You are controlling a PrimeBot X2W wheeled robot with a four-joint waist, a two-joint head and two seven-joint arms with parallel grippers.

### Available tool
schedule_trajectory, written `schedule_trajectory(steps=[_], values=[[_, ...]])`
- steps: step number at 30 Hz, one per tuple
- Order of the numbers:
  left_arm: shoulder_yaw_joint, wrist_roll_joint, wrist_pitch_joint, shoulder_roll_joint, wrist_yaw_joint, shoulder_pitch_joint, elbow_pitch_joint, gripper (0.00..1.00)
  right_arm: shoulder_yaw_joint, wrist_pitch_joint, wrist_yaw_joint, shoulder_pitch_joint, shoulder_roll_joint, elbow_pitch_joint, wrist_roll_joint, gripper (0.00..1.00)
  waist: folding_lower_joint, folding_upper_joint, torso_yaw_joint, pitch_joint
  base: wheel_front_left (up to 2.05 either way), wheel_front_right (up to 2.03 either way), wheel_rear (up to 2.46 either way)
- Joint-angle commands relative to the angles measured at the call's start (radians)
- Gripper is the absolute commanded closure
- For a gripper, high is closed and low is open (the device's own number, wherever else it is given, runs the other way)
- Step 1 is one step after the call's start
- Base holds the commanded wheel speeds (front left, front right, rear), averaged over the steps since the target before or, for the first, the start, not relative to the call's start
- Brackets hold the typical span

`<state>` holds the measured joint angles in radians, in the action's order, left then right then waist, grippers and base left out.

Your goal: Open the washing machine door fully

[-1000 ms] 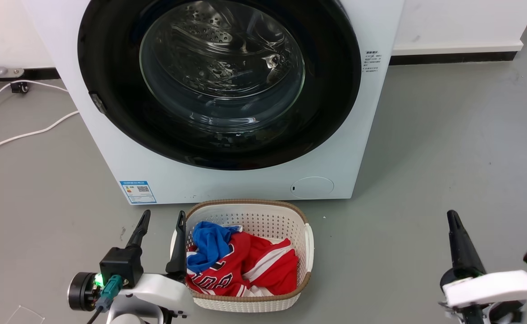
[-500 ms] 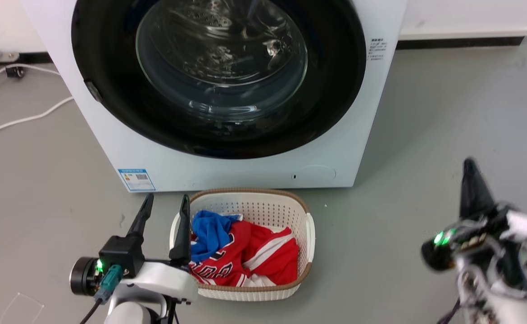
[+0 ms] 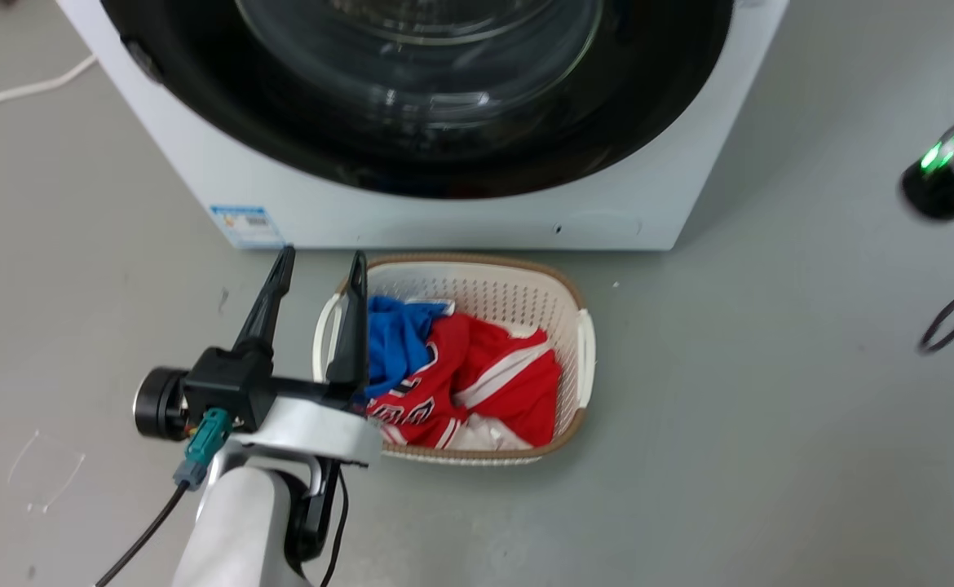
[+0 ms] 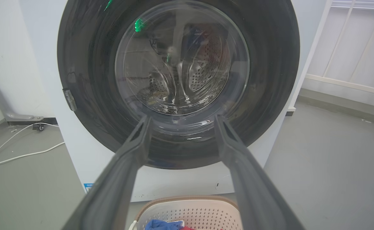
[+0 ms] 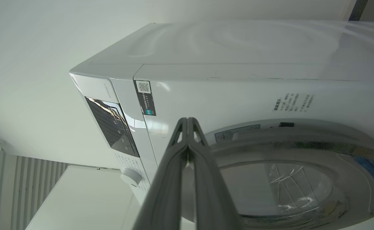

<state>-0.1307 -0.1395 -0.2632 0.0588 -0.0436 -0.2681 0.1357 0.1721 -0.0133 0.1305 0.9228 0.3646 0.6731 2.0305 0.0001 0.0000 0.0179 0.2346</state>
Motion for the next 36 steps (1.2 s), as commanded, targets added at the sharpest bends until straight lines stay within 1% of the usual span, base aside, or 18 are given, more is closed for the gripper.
schedule_trajectory(steps=[1,2,5,8,12,17,22,27,36], values=[[-0.003,0.003,-0.002,0.0,0.002,-0.014,-0.005,0.0,0.013,-0.01,0.0,0.025,0.01,0.014,-0.007,1.0,-0.0001,0.0,0.028,0.038,0.0,0.0,0.0],[-0.007,0.005,-0.002,-0.001,0.002,-0.023,-0.009,0.0,0.046,-0.028,0.0,0.071,0.035,0.043,-0.027,1.0,-0.0001,0.0,0.035,0.05,0.0,0.0,0.0],[-0.015,0.007,-0.002,-0.004,0.003,-0.046,-0.024,0.0,0.145,-0.094,0.0,0.202,0.083,0.133,-0.071,1.0,-0.0001,0.0,0.051,0.084,0.0,0.0,0.0],[-0.025,0.012,-0.002,-0.005,0.004,-0.062,-0.042,0.0,0.239,-0.167,0.0,0.326,0.109,0.232,-0.116,1.0,-0.0001,0.0,0.062,0.117,0.0,0.0,0.0],[-0.035,0.007,-0.002,-0.007,0.008,-0.082,-0.062,0.0,0.352,-0.27,0.0,0.474,0.109,0.35,-0.182,1.0,-0.0001,0.0,0.073,0.16,0.0,0.0,0.0],[-0.049,0.008,-0.002,-0.008,0.016,-0.11,-0.086,0.0,0.441,-0.368,0.0,0.606,0.073,0.461,-0.235,1.0,-0.0001,0.0,0.085,0.212,0.0,0.0,0.0],[-0.055,0.005,-0.002,-0.009,0.021,-0.126,-0.096,0.0,0.484,-0.426,0.0,0.681,0.053,0.513,-0.267,1.0,-0.0001,0.0,0.095,0.249,0.0,0.0,0.0],[-0.059,0.003,-0.002,-0.009,0.025,-0.132,-0.1,0.0,0.497,-0.436,0.0,0.712,0.043,0.536,-0.281,1.0,-0.0001,0.0,0.101,0.274,0.0,0.0,0.0],[-0.075,-0.008,-0.002,-0.009,0.034,-0.143,-0.103,0.0,0.498,-0.553,0.0,0.693,0.029,0.501,-0.26,1.0,-0.0001,0.0,0.098,0.293,0.0,0.0,0.0]])
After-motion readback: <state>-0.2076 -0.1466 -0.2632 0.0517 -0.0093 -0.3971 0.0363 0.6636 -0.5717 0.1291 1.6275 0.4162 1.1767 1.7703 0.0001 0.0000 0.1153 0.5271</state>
